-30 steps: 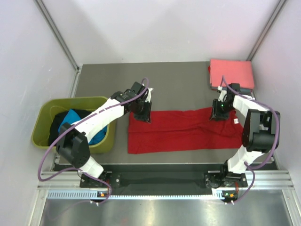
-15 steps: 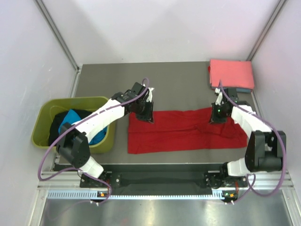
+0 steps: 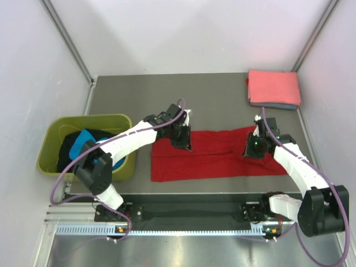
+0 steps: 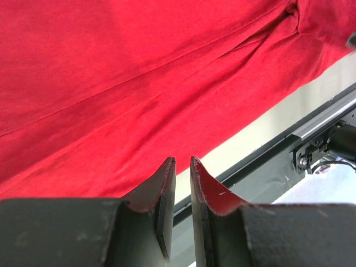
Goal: Fold and stack the t-shirts
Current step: Fold the tshirt
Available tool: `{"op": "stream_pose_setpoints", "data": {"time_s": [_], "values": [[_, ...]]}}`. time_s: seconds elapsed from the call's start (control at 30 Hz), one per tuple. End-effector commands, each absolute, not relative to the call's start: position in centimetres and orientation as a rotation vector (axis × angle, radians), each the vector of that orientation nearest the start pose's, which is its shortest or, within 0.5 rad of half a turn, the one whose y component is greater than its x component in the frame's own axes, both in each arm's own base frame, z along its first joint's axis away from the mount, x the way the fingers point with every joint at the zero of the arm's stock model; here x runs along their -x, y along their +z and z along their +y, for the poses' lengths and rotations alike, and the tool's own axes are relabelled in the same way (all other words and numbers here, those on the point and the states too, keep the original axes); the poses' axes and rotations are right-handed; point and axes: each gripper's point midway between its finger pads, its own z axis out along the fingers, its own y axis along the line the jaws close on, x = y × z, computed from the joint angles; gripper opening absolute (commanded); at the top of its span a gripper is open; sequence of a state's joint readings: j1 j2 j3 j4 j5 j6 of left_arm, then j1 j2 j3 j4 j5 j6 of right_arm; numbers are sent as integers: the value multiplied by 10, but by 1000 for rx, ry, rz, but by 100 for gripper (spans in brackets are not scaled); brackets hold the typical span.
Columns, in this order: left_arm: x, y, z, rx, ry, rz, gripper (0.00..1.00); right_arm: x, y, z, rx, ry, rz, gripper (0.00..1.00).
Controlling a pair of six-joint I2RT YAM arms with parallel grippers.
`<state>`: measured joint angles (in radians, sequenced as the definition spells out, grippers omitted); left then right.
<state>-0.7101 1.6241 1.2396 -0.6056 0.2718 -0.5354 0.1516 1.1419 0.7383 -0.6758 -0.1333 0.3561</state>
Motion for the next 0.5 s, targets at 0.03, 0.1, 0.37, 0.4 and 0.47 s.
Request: {"op": "stream_pose_setpoints", "data": {"time_s": [0.03, 0.1, 0.37, 0.4, 0.47], "values": [[-254, 119, -322, -338, -788, 2657, 22, -218, 91, 80, -377, 403, 2624, 27], [-265, 115, -322, -321, -730, 2659, 22, -227, 103, 71, -430, 341, 2558, 29], [-324, 80, -308, -180, -415, 2727, 21, -310, 144, 37, -467, 130, 2221, 29], [-326, 74, -304, -164, -390, 2749, 21, -317, 132, 38, -465, 113, 2248, 28], [-343, 65, -290, -110, -301, 2755, 21, -334, 132, 46, -432, 151, 2244, 27]]}}
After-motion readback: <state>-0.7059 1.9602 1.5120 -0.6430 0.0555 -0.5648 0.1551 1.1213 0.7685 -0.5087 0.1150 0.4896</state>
